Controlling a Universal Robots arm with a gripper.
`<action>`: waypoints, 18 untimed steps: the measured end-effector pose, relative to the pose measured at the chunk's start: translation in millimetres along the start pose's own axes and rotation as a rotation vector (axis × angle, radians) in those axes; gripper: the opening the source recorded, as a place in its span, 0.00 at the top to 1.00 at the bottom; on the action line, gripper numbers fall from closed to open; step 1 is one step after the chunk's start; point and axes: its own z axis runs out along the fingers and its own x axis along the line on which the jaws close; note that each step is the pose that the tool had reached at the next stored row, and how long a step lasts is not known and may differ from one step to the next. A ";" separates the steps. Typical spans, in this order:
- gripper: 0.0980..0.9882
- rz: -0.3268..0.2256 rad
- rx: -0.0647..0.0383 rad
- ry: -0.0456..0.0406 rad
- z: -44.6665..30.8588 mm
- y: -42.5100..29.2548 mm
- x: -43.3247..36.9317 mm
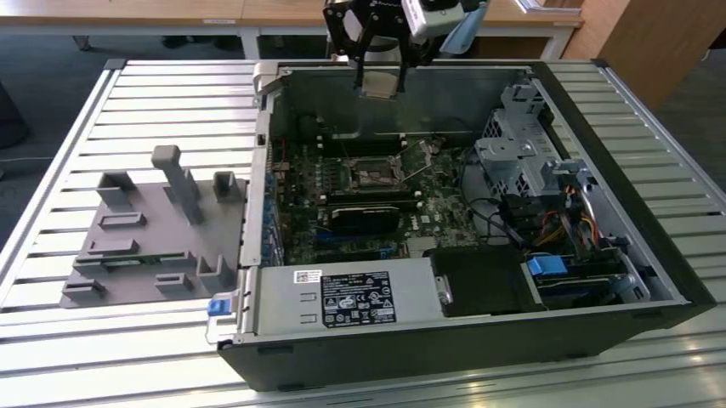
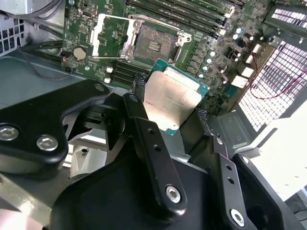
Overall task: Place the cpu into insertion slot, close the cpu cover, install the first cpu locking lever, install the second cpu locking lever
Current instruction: 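Place the cpu into insertion slot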
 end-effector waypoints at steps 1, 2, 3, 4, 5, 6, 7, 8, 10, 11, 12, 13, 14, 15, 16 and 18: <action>0.50 0.006 0.000 -0.0005 0.0 0.0 0.0; 0.50 0.011 0.000 -0.0010 0.1 0.0 0.0; 0.50 0.016 0.000 -0.0015 0.1 0.0 0.0; 0.50 0.021 0.000 -0.0019 0.2 0.0 0.0; 0.50 0.027 -0.001 -0.0024 0.2 0.0 0.0; 0.50 0.032 -0.001 -0.0029 0.2 0.0 0.0; 0.50 0.038 -0.001 -0.0034 0.2 0.0 0.0; 0.50 0.044 -0.001 -0.0039 0.3 0.0 0.0; 0.50 0.056 -0.001 -0.0050 0.3 0.0 0.0; 0.50 0.062 -0.001 -0.0056 0.3 0.0 0.0; 0.50 0.069 -0.001 -0.0062 0.4 0.0 0.0; 0.50 0.075 -0.002 -0.0068 0.4 0.0 0.0; 0.50 0.081 -0.002 -0.0073 0.4 0.0 0.0; 0.50 0.088 -0.002 -0.0079 0.5 0.0 0.0; 0.50 0.095 -0.002 -0.0085 0.5 0.0 0.0; 0.50 0.107 -0.002 -0.0096 0.5 0.0 0.0</action>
